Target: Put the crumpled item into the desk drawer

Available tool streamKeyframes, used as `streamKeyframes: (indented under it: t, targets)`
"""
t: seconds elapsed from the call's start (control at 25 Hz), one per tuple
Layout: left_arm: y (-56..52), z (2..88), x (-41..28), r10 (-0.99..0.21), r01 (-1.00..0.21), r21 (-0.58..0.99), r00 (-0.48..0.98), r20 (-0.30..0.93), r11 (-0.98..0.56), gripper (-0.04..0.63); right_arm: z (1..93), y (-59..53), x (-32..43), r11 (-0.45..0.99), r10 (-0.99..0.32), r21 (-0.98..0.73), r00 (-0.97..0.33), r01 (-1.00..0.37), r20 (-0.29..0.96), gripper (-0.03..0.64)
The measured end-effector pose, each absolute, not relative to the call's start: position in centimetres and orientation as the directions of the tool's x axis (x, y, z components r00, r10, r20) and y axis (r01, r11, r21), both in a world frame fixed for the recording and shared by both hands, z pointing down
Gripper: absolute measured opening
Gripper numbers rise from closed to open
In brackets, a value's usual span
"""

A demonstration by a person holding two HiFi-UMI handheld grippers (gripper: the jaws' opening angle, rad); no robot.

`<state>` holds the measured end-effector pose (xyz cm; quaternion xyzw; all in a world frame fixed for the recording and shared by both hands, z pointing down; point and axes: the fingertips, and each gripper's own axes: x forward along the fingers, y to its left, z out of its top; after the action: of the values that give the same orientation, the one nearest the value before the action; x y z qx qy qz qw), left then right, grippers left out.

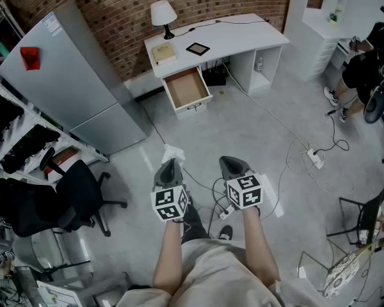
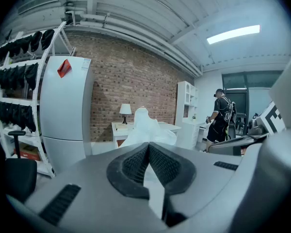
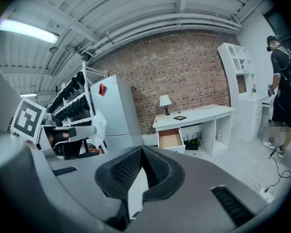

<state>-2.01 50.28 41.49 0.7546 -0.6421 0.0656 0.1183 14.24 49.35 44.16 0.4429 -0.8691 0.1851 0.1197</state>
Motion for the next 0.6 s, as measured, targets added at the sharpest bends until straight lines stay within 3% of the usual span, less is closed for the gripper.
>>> streamKeyframes:
  t: [0.6]
  targets:
    - [38.0,42.6,-9.7,-0.95,-0.972,0.176,0.198,0.24,-0.158,0.017,46.1,38.3,6.4,0.535,-0.716,-0.251,-0.59,-0.807,0.373,0.026]
